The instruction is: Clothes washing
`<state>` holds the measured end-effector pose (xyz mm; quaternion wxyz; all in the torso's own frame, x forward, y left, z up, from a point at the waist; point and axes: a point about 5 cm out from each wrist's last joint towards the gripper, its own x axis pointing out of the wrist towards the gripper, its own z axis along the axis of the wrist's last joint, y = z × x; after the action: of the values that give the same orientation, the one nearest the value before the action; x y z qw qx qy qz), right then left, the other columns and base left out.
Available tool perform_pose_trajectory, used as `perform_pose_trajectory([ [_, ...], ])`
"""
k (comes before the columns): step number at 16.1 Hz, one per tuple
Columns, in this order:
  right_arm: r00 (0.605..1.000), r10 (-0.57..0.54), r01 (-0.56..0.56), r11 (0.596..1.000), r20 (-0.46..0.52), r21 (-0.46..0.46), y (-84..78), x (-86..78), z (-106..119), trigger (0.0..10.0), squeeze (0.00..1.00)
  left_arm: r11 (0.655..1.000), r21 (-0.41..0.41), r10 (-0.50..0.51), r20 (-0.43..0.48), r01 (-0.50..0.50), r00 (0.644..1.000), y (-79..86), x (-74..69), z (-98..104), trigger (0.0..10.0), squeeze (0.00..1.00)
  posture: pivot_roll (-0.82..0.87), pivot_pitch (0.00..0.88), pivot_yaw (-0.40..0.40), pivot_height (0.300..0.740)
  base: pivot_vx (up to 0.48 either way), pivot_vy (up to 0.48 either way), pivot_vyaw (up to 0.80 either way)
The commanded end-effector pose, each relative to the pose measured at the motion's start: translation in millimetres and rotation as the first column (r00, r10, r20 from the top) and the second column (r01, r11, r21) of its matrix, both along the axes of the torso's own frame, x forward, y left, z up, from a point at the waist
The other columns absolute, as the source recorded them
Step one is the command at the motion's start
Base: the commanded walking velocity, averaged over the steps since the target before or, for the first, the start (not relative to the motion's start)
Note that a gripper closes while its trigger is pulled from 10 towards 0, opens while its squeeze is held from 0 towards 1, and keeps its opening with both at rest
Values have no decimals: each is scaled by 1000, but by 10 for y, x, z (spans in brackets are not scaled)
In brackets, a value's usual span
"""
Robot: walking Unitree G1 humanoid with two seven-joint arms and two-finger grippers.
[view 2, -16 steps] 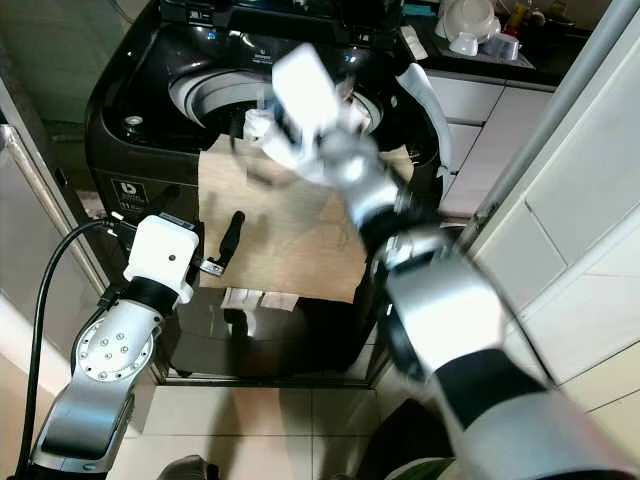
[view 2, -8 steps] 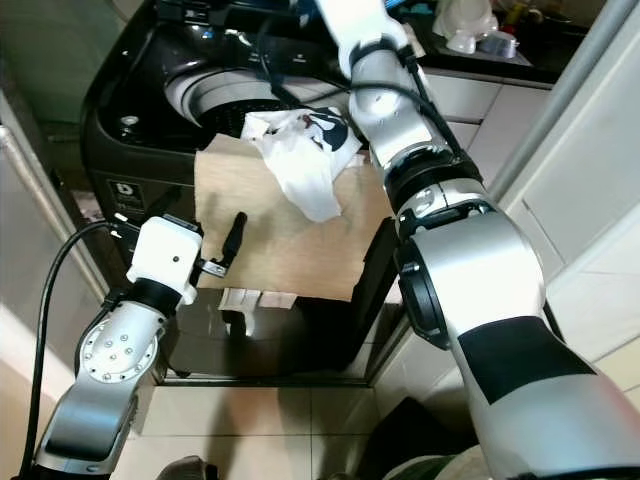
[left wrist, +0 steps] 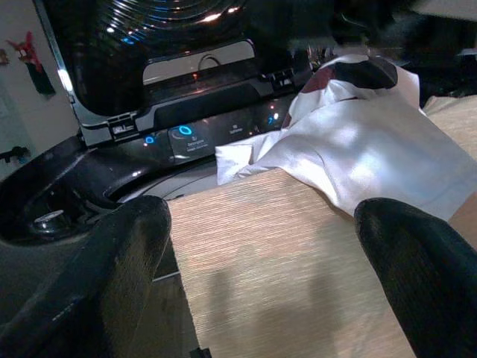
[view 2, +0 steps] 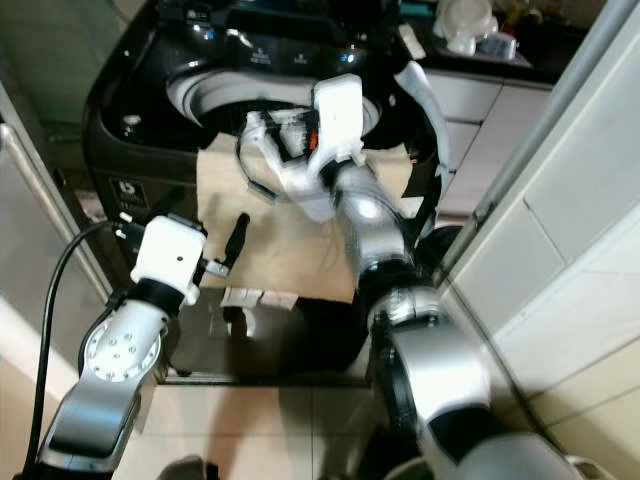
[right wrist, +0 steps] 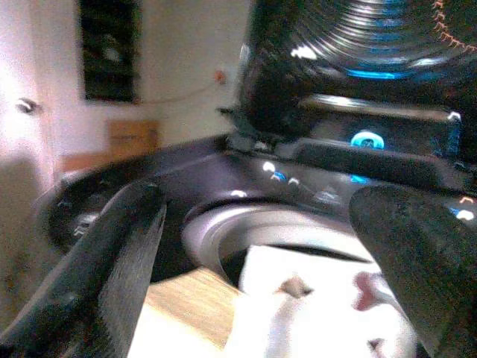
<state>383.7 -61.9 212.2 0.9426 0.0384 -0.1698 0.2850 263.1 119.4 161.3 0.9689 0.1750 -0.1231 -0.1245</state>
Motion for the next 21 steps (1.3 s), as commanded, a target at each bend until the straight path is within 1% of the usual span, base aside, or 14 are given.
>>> perform_pose_trajectory([
  [1,997,32,-34,999,76,31,-30,-26,219,10000,0,1000,4,-16,10,16,1000,-23,10,20,10000,0,59,0,-88,740,0,0,0],
  [2,994,55,-59,997,89,49,-46,-94,259,10000,0,1000,4,-16,10,16,1000,-19,8,23,10000,0,58,0,-85,740,0,0,0],
  [5,995,97,-95,992,-15,79,-78,-223,132,10000,0,1000,5,-13,8,13,1000,-8,-12,18,10000,0,65,0,-94,740,0,0,0],
  [7,989,89,-86,996,-115,33,-86,-283,-122,10000,0,1000,4,-6,7,6,1000,1,-17,13,10000,0,67,0,-97,740,0,0,0],
  [8,982,86,-85,996,-169,13,-82,-286,-223,10000,0,1000,4,-4,6,4,1000,3,-17,12,10000,0,72,0,-101,740,0,0,0],
  [9,978,83,-84,996,-192,2,-82,-293,-256,10000,0,1000,5,-3,6,3,1000,3,-16,12,10000,0,73,0,-102,740,0,0,0],
  [10,954,71,-80,997,-290,-18,-61,-292,-390,10000,0,1000,5,0,7,0,1000,7,-13,13,10000,0,76,0,-101,740,0,0,0],
  [11,938,87,-99,995,-335,-20,-20,-285,-457,10000,0,1000,5,2,8,-2,1000,9,-10,15,10000,0,76,0,-100,740,0,0,0],
  [13,897,80,-120,991,-435,-66,162,-170,-649,10000,0,1000,4,-4,14,3,1000,-9,11,30,10000,0,79,0,-93,740,0,0,0],
  [14,888,80,-123,990,-452,-66,187,-156,-668,10000,0,1000,4,-5,15,5,1000,-12,13,33,10000,0,79,0,-93,740,0,0,0],
  [15,877,61,-122,988,-477,-98,235,-117,-687,10000,0,1000,5,-6,17,6,1000,-15,16,41,10000,0,92,0,-95,740,0,0,0],
  [18,887,-54,-69,967,-459,-247,234,1,-614,10000,0,1000,8,2,21,-2,1000,0,6,53,10000,0,111,0,-107,740,0,0,0],
  [20,916,-144,-6,928,-373,-373,186,81,-507,10000,0,1000,8,6,21,-6,1000,4,-4,52,10000,0,121,0,-117,740,0,0,0],
  [21,931,-220,68,888,-291,-455,123,152,-387,10000,0,1000,8,10,21,-10,1000,1,-12,49,10000,0,130,0,-124,740,0,0,0],
])
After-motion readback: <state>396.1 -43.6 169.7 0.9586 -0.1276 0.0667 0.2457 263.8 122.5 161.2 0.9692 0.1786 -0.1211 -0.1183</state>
